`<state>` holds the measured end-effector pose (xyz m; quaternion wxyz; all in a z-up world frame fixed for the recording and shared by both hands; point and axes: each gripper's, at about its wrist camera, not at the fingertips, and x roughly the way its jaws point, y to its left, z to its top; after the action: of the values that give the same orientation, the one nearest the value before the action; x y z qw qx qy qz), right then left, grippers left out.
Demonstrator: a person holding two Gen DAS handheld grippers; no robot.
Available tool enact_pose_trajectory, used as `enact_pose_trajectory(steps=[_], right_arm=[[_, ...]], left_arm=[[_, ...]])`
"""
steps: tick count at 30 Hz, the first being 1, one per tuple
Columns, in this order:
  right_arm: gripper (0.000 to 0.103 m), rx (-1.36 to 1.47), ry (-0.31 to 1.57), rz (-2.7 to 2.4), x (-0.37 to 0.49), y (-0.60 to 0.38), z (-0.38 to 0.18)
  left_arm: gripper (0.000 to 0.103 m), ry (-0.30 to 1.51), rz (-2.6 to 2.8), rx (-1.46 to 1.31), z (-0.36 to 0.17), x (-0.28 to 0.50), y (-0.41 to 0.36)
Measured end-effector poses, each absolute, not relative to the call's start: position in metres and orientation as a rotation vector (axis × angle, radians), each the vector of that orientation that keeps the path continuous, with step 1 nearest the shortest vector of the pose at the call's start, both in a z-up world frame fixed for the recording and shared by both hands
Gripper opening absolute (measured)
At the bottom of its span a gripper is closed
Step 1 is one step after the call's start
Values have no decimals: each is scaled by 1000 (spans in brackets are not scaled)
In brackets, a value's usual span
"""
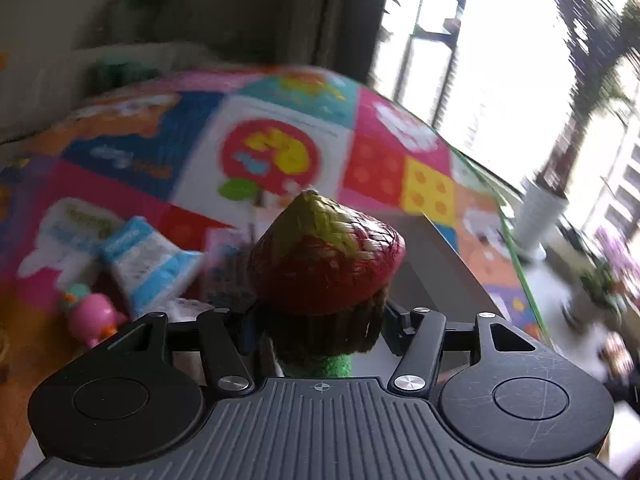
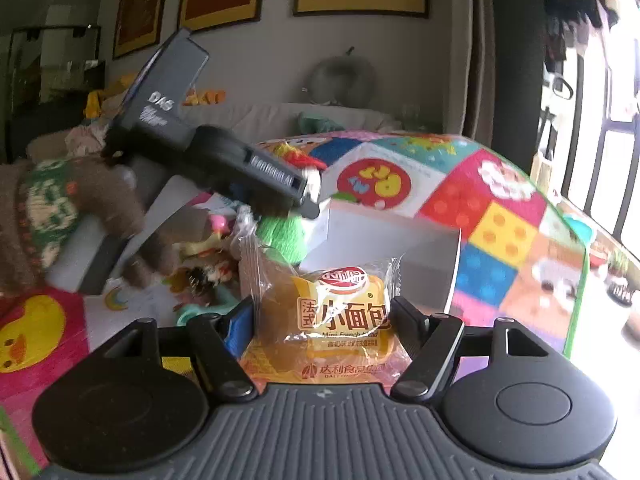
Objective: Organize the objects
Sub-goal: 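Carry the crocheted doll into the pink box with the left tool while the right tool grasps the bread bag, then drop the bread bag into the pink box with the right tool while the left tool grasps the teal toy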
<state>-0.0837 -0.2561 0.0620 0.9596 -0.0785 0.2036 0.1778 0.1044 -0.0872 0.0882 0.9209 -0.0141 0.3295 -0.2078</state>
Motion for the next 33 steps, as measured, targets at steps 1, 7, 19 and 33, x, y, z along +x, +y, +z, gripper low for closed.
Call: enact_pose_trajectory(steps=[1,7,19,33], right_arm=[[71,-171,415,358,-75,-252,64],[71,-192,445,332,-51,-241,71],[71,-430,369,282,-9,-215,81],[97,-143,547,345,-37,-228,49]], left_arm=[[63,706,-460,-5,86,111,-92],[57,641,-447,-4,90,123,-92],[57,585,-426,-294,87,65,8],[57,701,-504,-193,43,16,24]])
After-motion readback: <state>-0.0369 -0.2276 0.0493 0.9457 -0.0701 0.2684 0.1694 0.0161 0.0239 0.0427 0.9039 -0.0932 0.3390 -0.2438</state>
